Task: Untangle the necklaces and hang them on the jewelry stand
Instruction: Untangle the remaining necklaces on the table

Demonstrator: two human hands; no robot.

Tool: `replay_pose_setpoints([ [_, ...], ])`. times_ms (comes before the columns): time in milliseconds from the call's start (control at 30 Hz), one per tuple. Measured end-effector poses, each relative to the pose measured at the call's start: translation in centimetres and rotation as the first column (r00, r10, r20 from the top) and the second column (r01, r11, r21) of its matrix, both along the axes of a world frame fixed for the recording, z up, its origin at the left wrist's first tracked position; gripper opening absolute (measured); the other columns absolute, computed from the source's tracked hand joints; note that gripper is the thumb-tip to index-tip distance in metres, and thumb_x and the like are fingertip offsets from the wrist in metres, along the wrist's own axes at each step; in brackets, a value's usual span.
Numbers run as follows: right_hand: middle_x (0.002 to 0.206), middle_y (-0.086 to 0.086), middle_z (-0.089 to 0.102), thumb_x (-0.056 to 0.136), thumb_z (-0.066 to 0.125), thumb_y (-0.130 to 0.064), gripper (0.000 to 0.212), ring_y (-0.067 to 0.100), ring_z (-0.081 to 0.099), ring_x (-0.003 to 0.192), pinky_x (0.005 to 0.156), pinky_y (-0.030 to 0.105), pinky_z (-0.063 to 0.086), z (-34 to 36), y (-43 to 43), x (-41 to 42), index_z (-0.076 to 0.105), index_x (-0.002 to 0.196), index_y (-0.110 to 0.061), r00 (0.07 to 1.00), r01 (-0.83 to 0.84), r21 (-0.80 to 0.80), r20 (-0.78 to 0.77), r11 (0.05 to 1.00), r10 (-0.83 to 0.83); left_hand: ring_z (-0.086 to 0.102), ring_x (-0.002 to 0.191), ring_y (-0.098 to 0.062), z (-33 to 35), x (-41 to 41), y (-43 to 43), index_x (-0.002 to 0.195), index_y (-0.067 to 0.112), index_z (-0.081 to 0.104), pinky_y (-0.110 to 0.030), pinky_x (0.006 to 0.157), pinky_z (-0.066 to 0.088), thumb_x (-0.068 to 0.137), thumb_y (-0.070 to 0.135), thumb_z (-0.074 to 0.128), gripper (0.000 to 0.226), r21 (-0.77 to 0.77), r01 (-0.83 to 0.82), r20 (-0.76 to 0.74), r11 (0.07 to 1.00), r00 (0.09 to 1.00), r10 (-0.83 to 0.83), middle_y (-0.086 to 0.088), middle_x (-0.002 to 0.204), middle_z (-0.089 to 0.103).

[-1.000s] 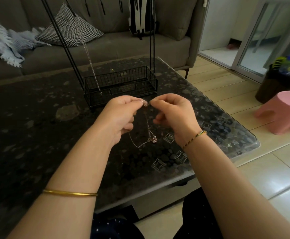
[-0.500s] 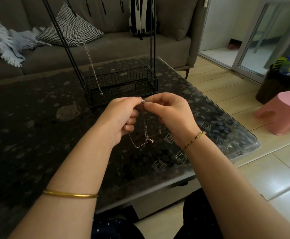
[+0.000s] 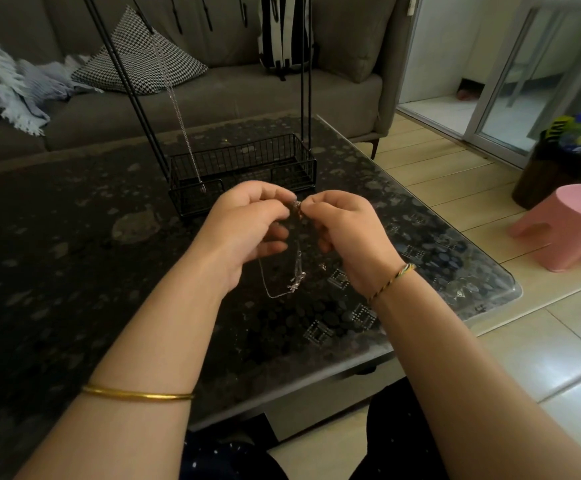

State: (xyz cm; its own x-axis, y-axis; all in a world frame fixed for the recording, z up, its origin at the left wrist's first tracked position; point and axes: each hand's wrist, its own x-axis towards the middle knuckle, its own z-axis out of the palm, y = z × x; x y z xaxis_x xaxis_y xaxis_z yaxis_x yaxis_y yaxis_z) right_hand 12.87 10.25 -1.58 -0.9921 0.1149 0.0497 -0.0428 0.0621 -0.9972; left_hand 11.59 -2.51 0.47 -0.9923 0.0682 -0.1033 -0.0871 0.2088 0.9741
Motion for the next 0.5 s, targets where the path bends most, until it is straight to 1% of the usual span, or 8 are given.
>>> replay_pose_setpoints([
  [33, 0.045, -0.017, 0.05, 0.092, 0.055, -0.013, 0.022, -0.003, 0.042, 0.045, 0.049, 0.017, 0.034, 0.01, 0.03, 0.0, 0.061, 0.071, -0.015, 1.0, -0.005, -0.002, 0.005, 1.0, 0.005, 0.063, 0.074, -0.01, -0.01, 0.08, -0.03, 0.092, 0.022, 0.069, -0.024, 0.06, 0.054, 0.092, 0.008, 0.057, 0.019, -0.004, 0.012, -0.038, 1.0, 0.999, -0.012, -0.003, 0.095, 0.068],
  [100, 0.045, -0.016, 0.05, 0.093, 0.054, -0.013, 0.02, -0.003, 0.043, 0.043, 0.048, 0.015, 0.034, 0.03, 0.05, 0.04, 0.06, 0.074, -0.013, 1.0, -0.02, -0.006, 0.018, 1.0, 0.021, 0.064, 0.075, -0.009, -0.16, 0.14, -0.07, 0.089, 0.021, 0.069, -0.023, 0.061, 0.054, 0.092, 0.008, 0.059, 0.017, -0.069, 0.018, -0.141, 0.997, 0.99, -0.027, -0.001, 0.092, 0.067],
  [200, 0.052, -0.011, 0.048, 0.094, 0.053, -0.014, 0.02, 0.0, 0.041, 0.044, 0.048, 0.019, 0.033, 0.01, 0.06, 0.02, 0.059, 0.075, -0.012, 0.999, -0.03, 0.005, 0.03, 1.0, 0.03, 0.063, 0.071, -0.008, -0.5, 0.05, -0.1, 0.085, 0.023, 0.067, -0.02, 0.058, 0.054, 0.092, 0.008, 0.06, 0.018, -0.155, 0.014, -0.261, 0.988, 0.964, -0.054, 0.001, 0.087, 0.065],
  [367, 0.057, -0.008, 0.045, 0.094, 0.052, -0.014, 0.023, 0.005, 0.039, 0.051, 0.053, 0.023, 0.032, -0.14, -0.01, -0.16, 0.056, 0.072, -0.014, 0.999, -0.021, 0.015, 0.038, 1.0, 0.02, 0.064, 0.072, -0.011, -0.62, 0.05, -0.01, 0.085, 0.021, 0.064, -0.019, 0.054, 0.054, 0.09, 0.007, 0.063, 0.015, -0.287, 0.004, -0.351, 0.958, 0.93, -0.109, 0.002, 0.086, 0.063],
  [500, 0.056, -0.008, 0.044, 0.094, 0.051, -0.014, 0.023, 0.005, 0.039, 0.051, 0.054, 0.023, 0.031, -0.29, -0.01, -0.27, 0.056, 0.072, -0.013, 0.998, -0.02, 0.005, 0.055, 1.0, 0.02, 0.065, 0.07, -0.011, -0.71, 0.04, 0.05, 0.083, 0.022, 0.063, -0.018, 0.053, 0.054, 0.09, 0.007, 0.063, 0.016, -0.363, -0.032, -0.397, 0.931, 0.91, -0.124, 0.003, 0.084, 0.063],
])
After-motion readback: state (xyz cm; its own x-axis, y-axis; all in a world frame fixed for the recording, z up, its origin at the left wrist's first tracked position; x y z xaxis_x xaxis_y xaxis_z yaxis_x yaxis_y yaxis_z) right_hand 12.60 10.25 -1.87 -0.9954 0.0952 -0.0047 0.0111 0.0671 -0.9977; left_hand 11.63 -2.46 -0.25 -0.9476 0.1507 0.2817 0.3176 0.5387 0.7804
